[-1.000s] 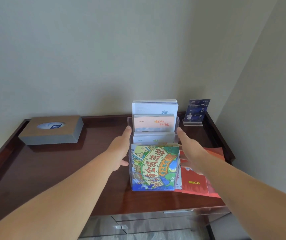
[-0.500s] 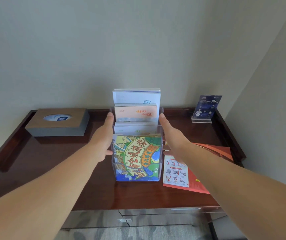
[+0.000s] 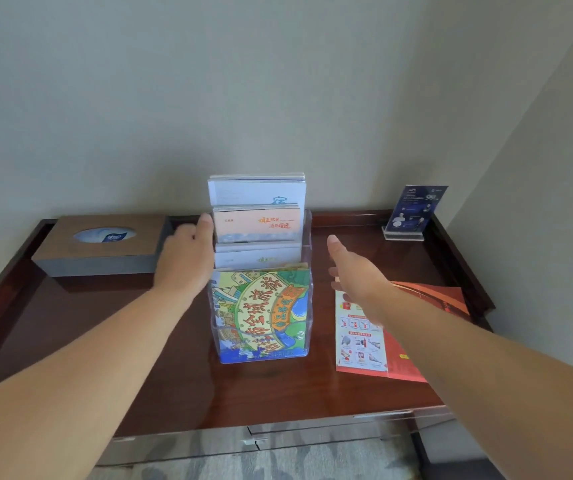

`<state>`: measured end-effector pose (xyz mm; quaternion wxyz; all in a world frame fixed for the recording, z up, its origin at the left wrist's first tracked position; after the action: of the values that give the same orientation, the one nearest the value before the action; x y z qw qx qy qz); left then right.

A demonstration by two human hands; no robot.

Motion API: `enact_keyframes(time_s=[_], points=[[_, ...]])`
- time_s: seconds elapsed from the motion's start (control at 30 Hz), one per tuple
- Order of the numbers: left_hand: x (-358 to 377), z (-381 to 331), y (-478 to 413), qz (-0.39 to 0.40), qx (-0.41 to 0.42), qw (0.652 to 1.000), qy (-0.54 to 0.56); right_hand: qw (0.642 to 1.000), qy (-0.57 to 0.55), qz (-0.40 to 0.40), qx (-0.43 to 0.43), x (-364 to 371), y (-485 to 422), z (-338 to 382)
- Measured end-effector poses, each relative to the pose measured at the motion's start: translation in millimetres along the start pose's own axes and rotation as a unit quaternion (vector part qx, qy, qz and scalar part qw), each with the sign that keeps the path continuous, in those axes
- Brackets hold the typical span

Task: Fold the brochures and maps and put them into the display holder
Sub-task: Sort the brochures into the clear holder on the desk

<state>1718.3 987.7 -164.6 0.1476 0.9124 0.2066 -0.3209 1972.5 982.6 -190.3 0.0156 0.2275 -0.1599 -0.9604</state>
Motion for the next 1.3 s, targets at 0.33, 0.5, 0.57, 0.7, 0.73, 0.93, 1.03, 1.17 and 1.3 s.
enact_keyframes(time_s=[0.33,0.5,0.57,0.7,0.73,0.93,1.03,1.17,1.3], points=[[43,-104,109,-0.065,0.393,0.914,0.070,0.994,0.070,-0.075,0.033,-92,31,-76],[139,-94,148,0.108,0.346,0.930,-0.062,0.991,0.121,-0.048,0.036,-133,46,-123],[177,-80,153,0.157,0.273,0.941,-0.126,0.990,0.121,-0.050,0.053,-148,47,-145],[234,-50,162,0.213,0.164,0.936,-0.228,0.989,0.138,-0.034,0.046,-170,40,-178],[244,-43,165,0.220,0.151,0.932,-0.247,0.988,0.147,-0.026,0.046,-172,39,-185],[287,-22,181,0.244,0.152,0.901,-0.326,0.987,0.151,-0.002,0.046,-168,35,-214],[297,-14,180,0.250,0.148,0.879,-0.378,0.976,0.213,0.023,0.043,-165,29,-223],[308,-3,180,0.253,0.128,0.867,-0.409,0.964,0.247,0.068,0.079,-153,26,-236],[315,4,183,0.210,0.168,0.864,-0.426,0.958,0.272,0.048,0.071,-144,23,-243]])
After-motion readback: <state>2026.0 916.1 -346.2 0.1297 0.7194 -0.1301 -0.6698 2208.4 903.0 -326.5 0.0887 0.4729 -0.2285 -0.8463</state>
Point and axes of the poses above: each hand's wrist, its own y-axis away from the middle knuckle, its own x-axis out of the palm, z = x × y, the point moved 3 cm from there along -y, towards the middle knuckle, and after that the axes turned 9 degrees about -x, right-handed, at the moved point
